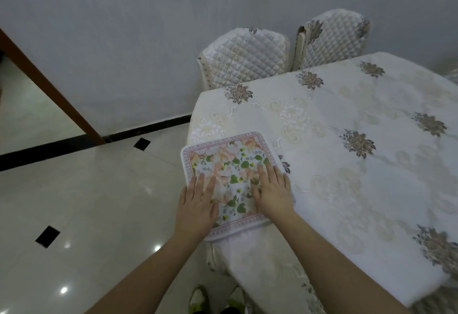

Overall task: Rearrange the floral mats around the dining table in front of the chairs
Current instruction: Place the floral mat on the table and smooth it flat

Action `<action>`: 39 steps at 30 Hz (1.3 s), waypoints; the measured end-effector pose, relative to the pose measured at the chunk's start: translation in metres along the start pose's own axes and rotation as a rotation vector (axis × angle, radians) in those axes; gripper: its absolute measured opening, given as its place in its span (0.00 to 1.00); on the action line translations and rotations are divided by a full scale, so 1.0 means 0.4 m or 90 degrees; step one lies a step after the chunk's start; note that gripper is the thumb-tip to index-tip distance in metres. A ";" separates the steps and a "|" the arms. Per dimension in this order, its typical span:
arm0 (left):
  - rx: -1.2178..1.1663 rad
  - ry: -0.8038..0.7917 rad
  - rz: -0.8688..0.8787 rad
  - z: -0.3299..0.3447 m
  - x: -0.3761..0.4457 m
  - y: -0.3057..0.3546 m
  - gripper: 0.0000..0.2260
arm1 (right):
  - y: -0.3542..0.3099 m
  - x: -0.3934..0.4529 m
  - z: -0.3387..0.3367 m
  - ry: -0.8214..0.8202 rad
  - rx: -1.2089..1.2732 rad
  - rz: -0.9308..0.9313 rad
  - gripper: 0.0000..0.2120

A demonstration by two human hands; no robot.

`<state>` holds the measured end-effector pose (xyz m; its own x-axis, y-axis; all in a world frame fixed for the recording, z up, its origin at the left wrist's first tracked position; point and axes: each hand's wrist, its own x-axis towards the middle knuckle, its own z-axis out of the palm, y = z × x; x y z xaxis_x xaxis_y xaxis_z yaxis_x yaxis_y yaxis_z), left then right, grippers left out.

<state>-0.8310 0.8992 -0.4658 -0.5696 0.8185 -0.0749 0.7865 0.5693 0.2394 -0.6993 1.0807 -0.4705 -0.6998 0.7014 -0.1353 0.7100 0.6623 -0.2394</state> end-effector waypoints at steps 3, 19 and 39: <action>0.013 -0.017 -0.015 0.017 0.013 -0.028 0.28 | 0.059 0.044 -0.013 -0.005 -0.001 0.052 0.30; -0.098 -0.074 -0.132 0.086 0.016 -0.063 0.27 | 0.113 0.104 0.003 -0.084 0.172 0.109 0.26; -0.736 0.027 -0.332 -0.072 0.059 -0.047 0.19 | 0.127 0.025 -0.115 0.022 0.580 0.205 0.11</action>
<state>-0.8660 0.9056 -0.4442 -0.7720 0.5028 -0.3888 -0.1865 0.4057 0.8948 -0.6665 1.1334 -0.4397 -0.4691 0.8303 -0.3009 0.5241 -0.0125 -0.8516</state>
